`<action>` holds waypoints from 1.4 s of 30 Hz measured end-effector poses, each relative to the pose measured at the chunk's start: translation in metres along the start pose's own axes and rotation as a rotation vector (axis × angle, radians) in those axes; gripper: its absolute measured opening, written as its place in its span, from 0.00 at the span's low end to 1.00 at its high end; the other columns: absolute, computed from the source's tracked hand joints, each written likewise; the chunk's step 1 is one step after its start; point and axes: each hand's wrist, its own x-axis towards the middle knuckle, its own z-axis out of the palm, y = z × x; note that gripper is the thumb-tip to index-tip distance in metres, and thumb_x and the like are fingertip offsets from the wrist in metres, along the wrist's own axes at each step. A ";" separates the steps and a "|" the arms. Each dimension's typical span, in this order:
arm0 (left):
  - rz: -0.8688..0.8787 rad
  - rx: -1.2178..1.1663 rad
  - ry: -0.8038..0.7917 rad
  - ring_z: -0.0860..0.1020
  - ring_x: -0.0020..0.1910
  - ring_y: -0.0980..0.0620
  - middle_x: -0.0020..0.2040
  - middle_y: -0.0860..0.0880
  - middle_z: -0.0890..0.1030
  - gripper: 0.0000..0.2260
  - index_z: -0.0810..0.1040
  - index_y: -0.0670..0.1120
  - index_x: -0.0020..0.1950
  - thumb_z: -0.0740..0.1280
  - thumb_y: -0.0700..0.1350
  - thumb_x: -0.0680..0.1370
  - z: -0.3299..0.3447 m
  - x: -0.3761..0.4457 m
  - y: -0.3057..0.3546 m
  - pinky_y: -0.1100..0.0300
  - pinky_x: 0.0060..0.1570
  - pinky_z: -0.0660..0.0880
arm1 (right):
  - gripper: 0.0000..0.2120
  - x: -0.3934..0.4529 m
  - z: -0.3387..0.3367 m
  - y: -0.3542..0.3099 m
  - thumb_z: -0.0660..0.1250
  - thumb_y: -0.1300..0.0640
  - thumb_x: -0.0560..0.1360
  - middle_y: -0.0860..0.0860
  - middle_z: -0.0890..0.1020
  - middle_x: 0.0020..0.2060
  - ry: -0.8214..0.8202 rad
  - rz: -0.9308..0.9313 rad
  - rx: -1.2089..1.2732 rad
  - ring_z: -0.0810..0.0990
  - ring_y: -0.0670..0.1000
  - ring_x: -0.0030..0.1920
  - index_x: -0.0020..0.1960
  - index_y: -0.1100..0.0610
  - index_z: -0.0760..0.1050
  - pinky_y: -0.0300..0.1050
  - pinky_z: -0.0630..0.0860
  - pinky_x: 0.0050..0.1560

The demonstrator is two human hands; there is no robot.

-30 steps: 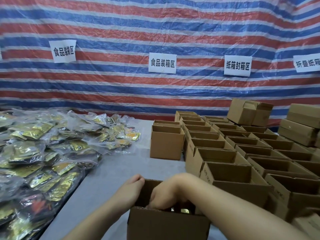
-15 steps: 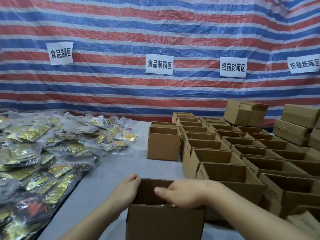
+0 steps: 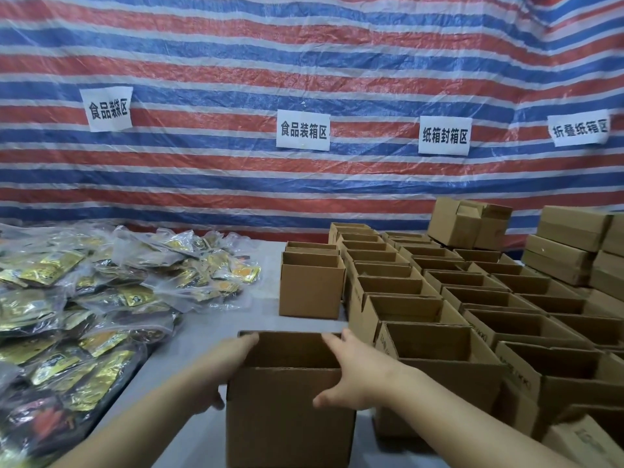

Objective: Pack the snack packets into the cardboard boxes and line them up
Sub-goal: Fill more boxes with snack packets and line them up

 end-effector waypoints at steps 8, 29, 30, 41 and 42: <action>0.097 0.039 0.108 0.81 0.48 0.42 0.51 0.38 0.81 0.14 0.72 0.46 0.57 0.48 0.47 0.84 0.014 0.045 0.016 0.54 0.41 0.76 | 0.56 0.046 -0.003 0.002 0.73 0.35 0.71 0.59 0.45 0.82 0.039 0.075 -0.354 0.49 0.65 0.80 0.83 0.51 0.40 0.60 0.52 0.78; 0.131 0.059 0.129 0.78 0.56 0.37 0.60 0.36 0.78 0.18 0.69 0.40 0.67 0.48 0.44 0.82 0.030 0.242 0.106 0.43 0.51 0.80 | 0.56 0.260 -0.054 0.062 0.70 0.30 0.70 0.58 0.51 0.82 0.100 0.175 -0.601 0.51 0.61 0.81 0.83 0.55 0.42 0.60 0.50 0.78; 0.135 0.063 0.127 0.79 0.56 0.37 0.59 0.36 0.78 0.18 0.69 0.40 0.67 0.48 0.44 0.82 0.030 0.246 0.107 0.42 0.53 0.80 | 0.56 0.264 -0.054 0.064 0.70 0.30 0.70 0.58 0.51 0.82 0.099 0.173 -0.601 0.50 0.61 0.81 0.83 0.55 0.42 0.60 0.49 0.78; 0.161 0.048 0.154 0.77 0.58 0.38 0.61 0.38 0.77 0.18 0.68 0.41 0.69 0.47 0.43 0.83 0.033 0.276 0.119 0.44 0.53 0.78 | 0.55 0.291 -0.062 0.075 0.70 0.32 0.71 0.58 0.51 0.82 0.124 0.158 -0.562 0.50 0.60 0.81 0.83 0.55 0.43 0.63 0.46 0.79; 0.158 0.043 0.152 0.78 0.56 0.39 0.59 0.38 0.78 0.18 0.69 0.41 0.68 0.48 0.43 0.82 0.033 0.276 0.119 0.45 0.52 0.78 | 0.56 0.291 -0.062 0.076 0.70 0.32 0.71 0.58 0.51 0.82 0.123 0.155 -0.554 0.50 0.60 0.81 0.83 0.55 0.43 0.64 0.46 0.79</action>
